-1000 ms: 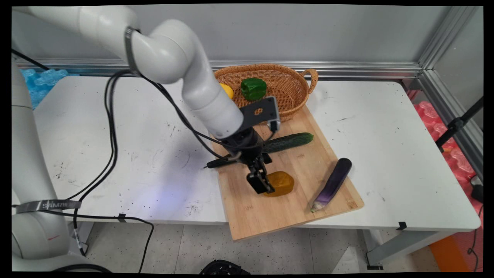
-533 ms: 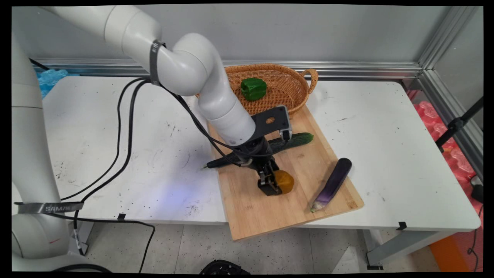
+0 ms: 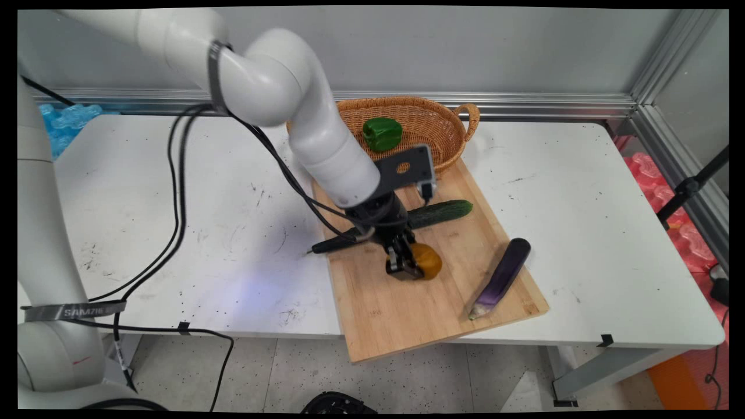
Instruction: Place the picked object in the vegetable basket
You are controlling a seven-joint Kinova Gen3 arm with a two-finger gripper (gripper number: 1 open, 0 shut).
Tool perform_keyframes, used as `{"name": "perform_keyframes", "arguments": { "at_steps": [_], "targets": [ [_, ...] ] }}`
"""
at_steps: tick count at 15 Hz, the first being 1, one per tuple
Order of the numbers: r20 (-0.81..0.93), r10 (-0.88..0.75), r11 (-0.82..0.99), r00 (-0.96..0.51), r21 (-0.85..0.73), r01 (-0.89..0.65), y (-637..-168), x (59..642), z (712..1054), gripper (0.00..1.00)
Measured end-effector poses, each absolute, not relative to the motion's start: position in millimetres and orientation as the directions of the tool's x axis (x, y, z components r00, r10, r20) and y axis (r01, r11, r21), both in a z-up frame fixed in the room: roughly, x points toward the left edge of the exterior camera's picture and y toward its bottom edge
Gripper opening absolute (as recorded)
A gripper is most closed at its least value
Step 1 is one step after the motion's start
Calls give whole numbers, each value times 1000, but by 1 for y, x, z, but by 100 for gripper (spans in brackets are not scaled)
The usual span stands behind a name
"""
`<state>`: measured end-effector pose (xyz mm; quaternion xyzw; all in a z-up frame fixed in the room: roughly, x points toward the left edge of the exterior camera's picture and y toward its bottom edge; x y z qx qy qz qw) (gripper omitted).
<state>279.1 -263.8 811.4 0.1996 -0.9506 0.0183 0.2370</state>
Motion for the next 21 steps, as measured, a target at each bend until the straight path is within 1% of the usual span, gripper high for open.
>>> {"name": "perform_keyframes", "arguments": {
  "at_steps": [5, 8, 11, 14, 17, 21],
  "targets": [
    [487, -384, 910, -784, 56, -411, -261, 306, 854, 0],
    [512, -424, 883, -747, 49, -468, -266, 333, 885, 0],
    [533, -478, 835, -698, 29, -550, -280, 365, 910, 0],
    [558, -532, 773, -637, 13, -634, -301, 393, 925, 0],
    [584, -566, 719, -582, 4, -695, -325, 410, 933, 0],
    [609, -586, 672, -535, -5, -741, -357, 418, 931, 0]
  ]
}}
